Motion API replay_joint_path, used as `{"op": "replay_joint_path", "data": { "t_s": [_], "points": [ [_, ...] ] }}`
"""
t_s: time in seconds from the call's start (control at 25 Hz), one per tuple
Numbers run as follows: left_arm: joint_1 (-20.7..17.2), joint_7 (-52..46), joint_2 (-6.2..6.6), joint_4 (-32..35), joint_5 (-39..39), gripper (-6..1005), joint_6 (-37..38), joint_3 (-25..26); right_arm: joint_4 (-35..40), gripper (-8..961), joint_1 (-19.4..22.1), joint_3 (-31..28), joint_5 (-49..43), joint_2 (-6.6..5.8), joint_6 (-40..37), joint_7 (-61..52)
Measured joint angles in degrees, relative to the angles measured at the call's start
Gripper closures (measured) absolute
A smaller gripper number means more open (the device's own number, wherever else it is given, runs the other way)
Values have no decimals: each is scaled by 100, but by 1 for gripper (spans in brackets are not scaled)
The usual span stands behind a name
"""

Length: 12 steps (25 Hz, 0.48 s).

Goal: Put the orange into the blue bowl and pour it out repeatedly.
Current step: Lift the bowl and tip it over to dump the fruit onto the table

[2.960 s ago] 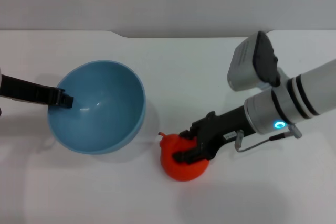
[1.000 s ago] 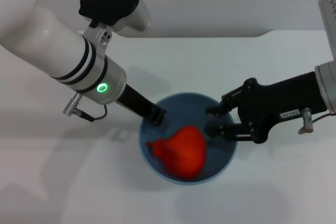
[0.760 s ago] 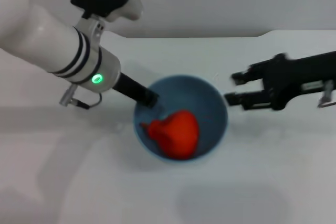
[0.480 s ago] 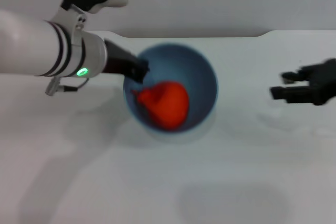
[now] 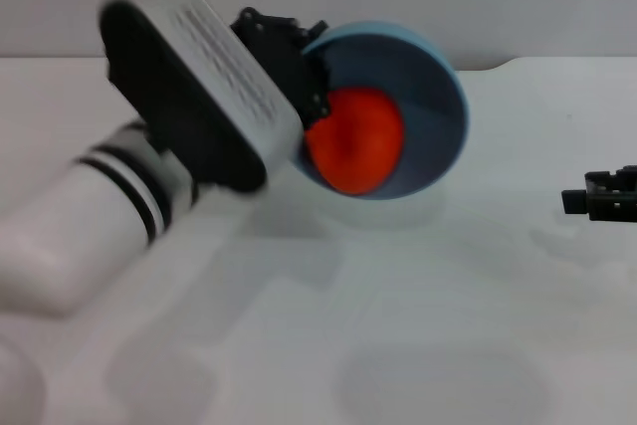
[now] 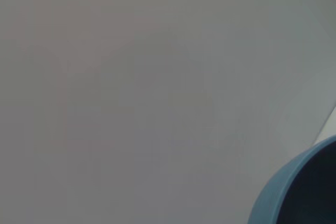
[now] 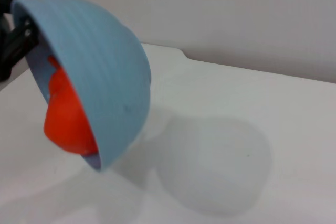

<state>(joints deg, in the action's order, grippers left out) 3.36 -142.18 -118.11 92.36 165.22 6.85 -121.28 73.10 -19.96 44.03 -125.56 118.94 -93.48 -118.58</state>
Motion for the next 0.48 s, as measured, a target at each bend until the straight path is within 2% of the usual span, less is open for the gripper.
{"op": "replay_joint_path", "data": {
  "t_s": [0.12,0.24,0.36,0.48],
  "points": [
    [-85,1184,-41,-844,12,1000,-1587,-543,-30,446,29,-99,-4,-1,-8,-2],
    [63,2501,-73,-1826,-32,1000,-3011,-1036,-84,446,62,-160,-6,-2,-11,-4],
    [319,3492,-93,-2522,-323,1000,-3890,-1436,-130,446,85,-208,-8,-2,-12,-5],
    [660,4386,-95,-3077,-941,1000,-4684,-1856,-145,445,103,-247,-10,-3,-13,-7]
  ]
}}
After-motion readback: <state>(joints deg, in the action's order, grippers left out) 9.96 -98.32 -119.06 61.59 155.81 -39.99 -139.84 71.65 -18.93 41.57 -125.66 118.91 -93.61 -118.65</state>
